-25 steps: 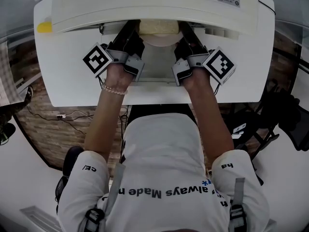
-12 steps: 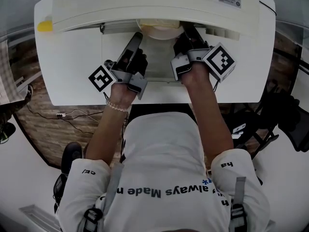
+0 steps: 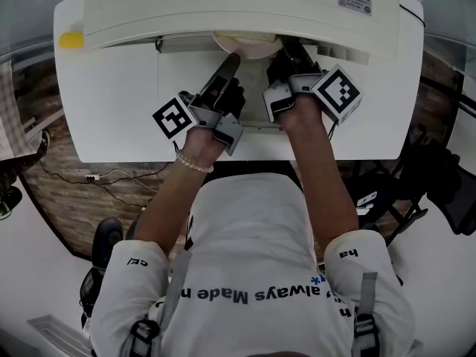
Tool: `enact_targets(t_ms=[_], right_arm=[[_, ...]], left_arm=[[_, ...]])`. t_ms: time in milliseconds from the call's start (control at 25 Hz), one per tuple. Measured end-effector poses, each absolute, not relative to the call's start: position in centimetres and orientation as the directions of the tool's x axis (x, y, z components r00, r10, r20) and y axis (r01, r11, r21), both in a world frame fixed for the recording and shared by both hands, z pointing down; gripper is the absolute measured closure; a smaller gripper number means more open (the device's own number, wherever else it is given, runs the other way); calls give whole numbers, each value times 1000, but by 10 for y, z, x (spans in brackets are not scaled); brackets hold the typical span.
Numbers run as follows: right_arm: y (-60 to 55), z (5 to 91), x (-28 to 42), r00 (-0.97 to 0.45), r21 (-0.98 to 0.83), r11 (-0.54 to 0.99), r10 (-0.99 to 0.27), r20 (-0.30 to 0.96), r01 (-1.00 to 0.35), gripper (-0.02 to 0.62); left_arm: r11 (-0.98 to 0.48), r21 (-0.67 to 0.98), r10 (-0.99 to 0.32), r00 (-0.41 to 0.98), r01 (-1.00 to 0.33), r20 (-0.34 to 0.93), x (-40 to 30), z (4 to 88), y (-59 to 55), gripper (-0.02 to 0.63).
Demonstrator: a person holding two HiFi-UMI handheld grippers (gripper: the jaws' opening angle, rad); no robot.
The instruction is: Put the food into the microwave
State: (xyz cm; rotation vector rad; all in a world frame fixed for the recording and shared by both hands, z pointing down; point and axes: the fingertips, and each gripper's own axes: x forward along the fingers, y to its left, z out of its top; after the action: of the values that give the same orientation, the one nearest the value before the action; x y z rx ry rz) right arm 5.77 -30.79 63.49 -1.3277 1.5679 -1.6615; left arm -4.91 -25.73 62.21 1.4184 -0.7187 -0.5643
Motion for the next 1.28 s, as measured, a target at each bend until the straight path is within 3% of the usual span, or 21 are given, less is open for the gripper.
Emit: enact_targets(t_ms=[200, 360, 520, 800, 1080, 1280], right_arm=[[-310, 629, 49, -421, -944, -186, -859, 292, -274, 571], [-309, 624, 51, -434, -950, -169, -859, 273, -263, 484], [-301, 624, 51, -449, -951, -174, -850, 276, -255, 465], [-305, 640, 27, -503, -952, -189, -815, 288, -239, 469], [-303, 643, 27, -514, -957, -198, -810, 283, -214, 565], [-303, 641, 28, -508, -958, -196, -816, 277, -207, 568]], left_arm=[[107, 993, -747, 655, -46, 111, -57, 619, -261, 588], [110, 993, -755, 647, -39, 109, -51, 618, -263, 588], [114, 993, -755, 647, -35, 109, -42, 621, -272, 588], [129, 991, -750, 650, -37, 122, -47, 636, -304, 588], [127, 991, -744, 657, -37, 120, -39, 636, -308, 588], [118, 992, -744, 657, -48, 121, -40, 632, -309, 588]])
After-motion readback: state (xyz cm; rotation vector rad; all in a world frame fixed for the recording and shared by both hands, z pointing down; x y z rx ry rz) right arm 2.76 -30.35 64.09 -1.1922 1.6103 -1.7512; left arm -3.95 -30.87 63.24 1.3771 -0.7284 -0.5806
